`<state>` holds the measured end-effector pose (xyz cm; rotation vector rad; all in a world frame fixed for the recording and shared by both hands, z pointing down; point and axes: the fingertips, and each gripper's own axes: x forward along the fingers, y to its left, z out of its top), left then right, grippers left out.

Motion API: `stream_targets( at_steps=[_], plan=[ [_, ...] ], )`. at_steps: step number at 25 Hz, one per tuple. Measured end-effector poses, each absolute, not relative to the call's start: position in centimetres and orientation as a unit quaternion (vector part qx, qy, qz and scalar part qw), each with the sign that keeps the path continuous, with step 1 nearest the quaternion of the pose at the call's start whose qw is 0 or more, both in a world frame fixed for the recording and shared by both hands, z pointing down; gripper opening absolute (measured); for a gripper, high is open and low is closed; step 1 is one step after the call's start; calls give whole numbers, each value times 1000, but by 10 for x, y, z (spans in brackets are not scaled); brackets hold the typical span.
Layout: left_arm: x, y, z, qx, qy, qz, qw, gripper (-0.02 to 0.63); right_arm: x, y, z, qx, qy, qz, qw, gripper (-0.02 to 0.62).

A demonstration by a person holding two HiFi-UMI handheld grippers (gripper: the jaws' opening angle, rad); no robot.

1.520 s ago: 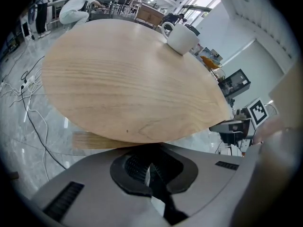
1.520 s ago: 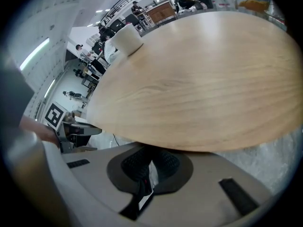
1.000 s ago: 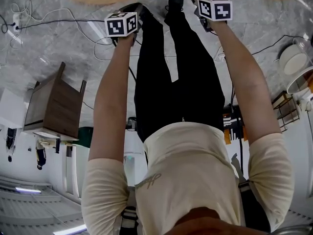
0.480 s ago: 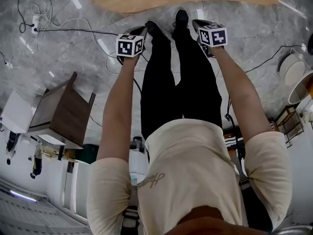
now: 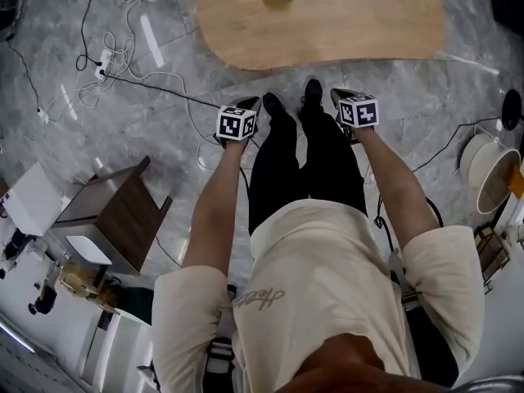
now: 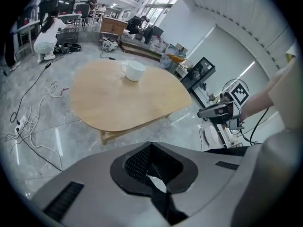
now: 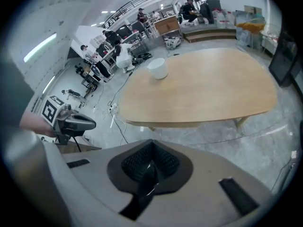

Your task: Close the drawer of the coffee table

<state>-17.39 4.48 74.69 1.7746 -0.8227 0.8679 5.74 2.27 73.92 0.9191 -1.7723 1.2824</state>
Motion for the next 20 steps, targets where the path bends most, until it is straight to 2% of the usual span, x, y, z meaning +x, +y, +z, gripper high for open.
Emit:
stream_targets(
  at_steps=[9, 15, 20],
  plan=[
    [-196, -14, 587, 771, -419, 205, 432, 5, 13, -9, 598, 392, -735, 503, 232, -5],
    [-187, -41, 483, 803, -436, 127, 386, 5, 0, -48, 488, 402, -763, 498, 92, -5],
    [-187, -54, 414, 816, -453, 90, 348, 5, -10, -58, 418, 391, -807, 435, 86, -5]
  ],
)
